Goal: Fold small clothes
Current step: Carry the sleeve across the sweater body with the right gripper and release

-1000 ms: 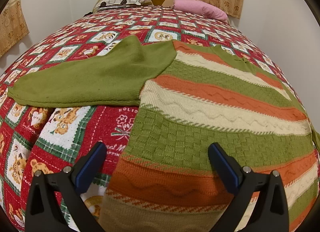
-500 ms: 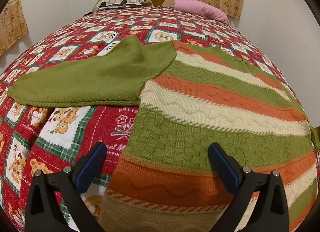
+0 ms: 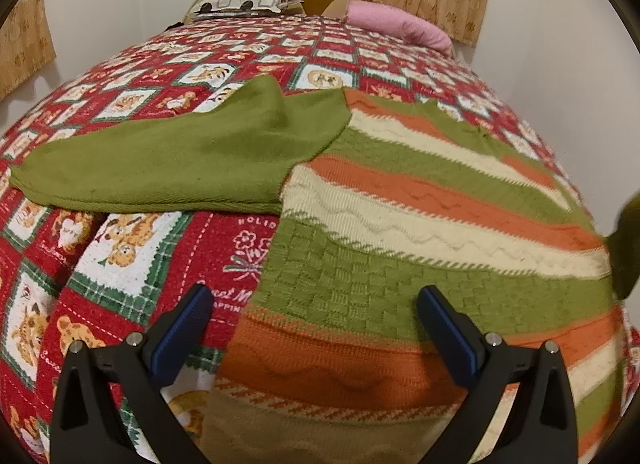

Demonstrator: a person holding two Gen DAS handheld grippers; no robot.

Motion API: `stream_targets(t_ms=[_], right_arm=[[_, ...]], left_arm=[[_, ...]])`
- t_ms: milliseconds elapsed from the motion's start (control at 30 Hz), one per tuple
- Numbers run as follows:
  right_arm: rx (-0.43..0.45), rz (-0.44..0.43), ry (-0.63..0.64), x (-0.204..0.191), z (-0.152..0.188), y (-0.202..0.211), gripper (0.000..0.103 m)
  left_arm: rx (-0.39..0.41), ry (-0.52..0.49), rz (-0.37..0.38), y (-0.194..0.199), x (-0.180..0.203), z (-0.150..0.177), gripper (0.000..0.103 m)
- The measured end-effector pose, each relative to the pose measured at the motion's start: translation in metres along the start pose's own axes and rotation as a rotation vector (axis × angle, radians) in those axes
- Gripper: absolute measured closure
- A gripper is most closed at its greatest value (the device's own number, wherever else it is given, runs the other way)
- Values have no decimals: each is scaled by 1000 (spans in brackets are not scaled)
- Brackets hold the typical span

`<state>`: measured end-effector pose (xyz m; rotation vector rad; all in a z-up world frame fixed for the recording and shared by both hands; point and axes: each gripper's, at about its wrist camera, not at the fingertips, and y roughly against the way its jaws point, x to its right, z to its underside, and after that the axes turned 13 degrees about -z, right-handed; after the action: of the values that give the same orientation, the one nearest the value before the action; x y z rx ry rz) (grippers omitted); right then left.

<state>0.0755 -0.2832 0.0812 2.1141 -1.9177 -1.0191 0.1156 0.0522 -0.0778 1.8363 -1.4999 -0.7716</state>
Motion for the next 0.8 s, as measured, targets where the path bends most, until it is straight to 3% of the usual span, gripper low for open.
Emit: stream_targets(t_ms=[100,200,267,367,500,600,700,800], right_arm=[[-35,-71,29,-42,6,-29,98],[-80,-133,69,-85,20,-66,98],[-121,-164,95,-112,35,-94,98],[-184,-184,133,-146,64,-135,98],[-275,-217,163,-179,108,-183,99],[-315,-202,215,-199,138,-211,99],[-361,-237,228,-204,153,-224,96],[-410,-302,250,-209,159,-226,78]], left_arm=[[-3,37,70,7,-16,-4,0],[1,117,59,11,-51,-14,0],[28,166,20,12,-79,-21,0],[75,205,-103,9,-113,-25,0],[95,215,-211,-7,-136,-24,0],[18,265,-156,-27,-143,-20,0],[28,284,-119,-27,-138,-20,0],[19,269,-131,-29,-131,-19,0]])
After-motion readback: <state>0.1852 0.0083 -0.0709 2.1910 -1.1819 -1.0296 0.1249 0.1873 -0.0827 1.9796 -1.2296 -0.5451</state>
